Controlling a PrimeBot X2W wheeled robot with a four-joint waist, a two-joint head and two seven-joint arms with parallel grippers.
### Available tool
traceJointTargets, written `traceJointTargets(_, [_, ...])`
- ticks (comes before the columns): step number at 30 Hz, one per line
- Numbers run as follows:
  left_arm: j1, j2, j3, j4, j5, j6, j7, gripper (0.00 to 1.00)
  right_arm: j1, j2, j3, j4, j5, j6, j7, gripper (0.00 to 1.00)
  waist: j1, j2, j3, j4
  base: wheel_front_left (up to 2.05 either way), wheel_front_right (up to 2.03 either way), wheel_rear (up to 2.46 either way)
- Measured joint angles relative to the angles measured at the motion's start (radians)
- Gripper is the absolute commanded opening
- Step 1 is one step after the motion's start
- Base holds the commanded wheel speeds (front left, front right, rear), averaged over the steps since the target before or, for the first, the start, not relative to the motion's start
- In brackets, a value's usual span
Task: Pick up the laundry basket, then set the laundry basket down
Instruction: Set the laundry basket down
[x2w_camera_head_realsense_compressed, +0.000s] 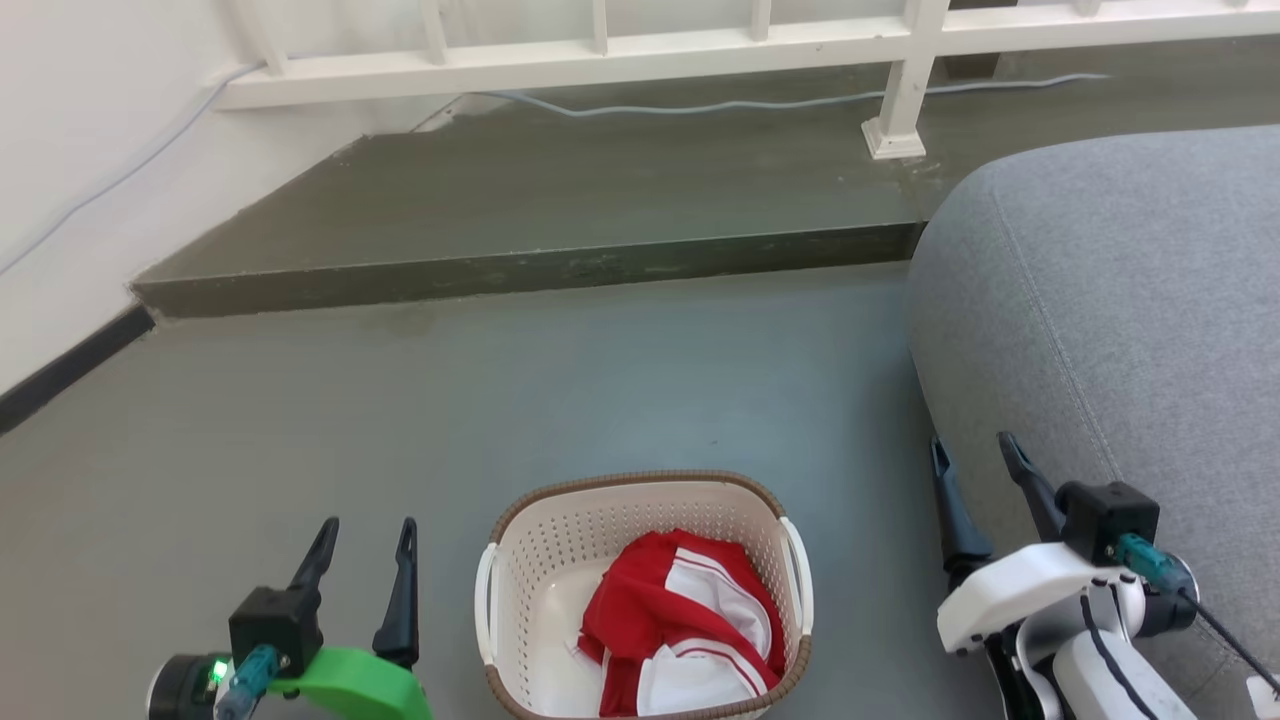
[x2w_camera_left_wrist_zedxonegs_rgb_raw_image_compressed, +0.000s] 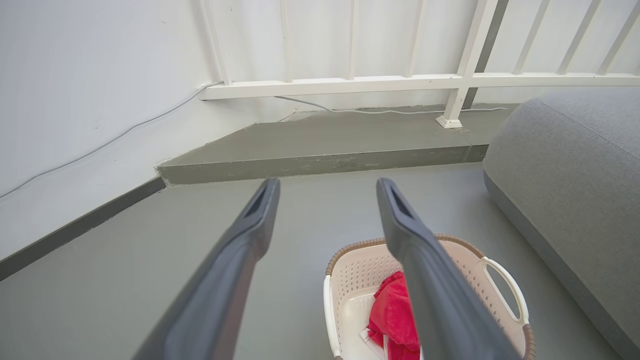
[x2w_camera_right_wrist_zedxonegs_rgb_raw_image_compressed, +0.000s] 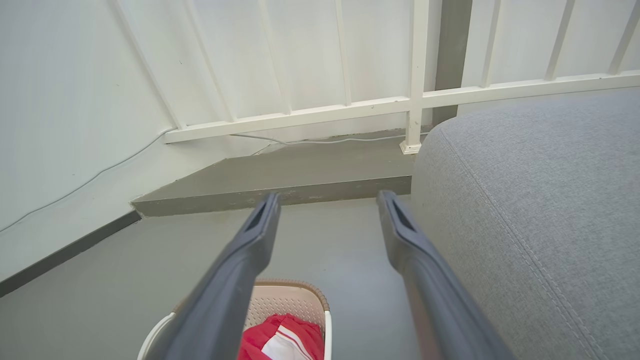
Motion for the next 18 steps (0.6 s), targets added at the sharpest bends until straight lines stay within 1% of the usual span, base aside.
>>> traceJointTargets(7, [0.053, -0.011, 0.026, -0.027, 0.012, 0.004, 0.000, 1.00, 0.031, -0.001, 0.004, -0.031, -0.021, 0.000, 0.000, 1.00, 0.0000, 0.0000, -0.012, -0.001, 0.00, 0.00, 0.00])
traceJointTargets(18, [0.092, -0.025, 0.036, -0.049, 0.035, 0.007, 0.000, 1.00, 0.065, 0.001, 0.004, -0.056, -0.029, 0.001, 0.000, 1.00, 0.0000, 0.0000, -0.009, -0.005, 0.00, 0.00, 0.00])
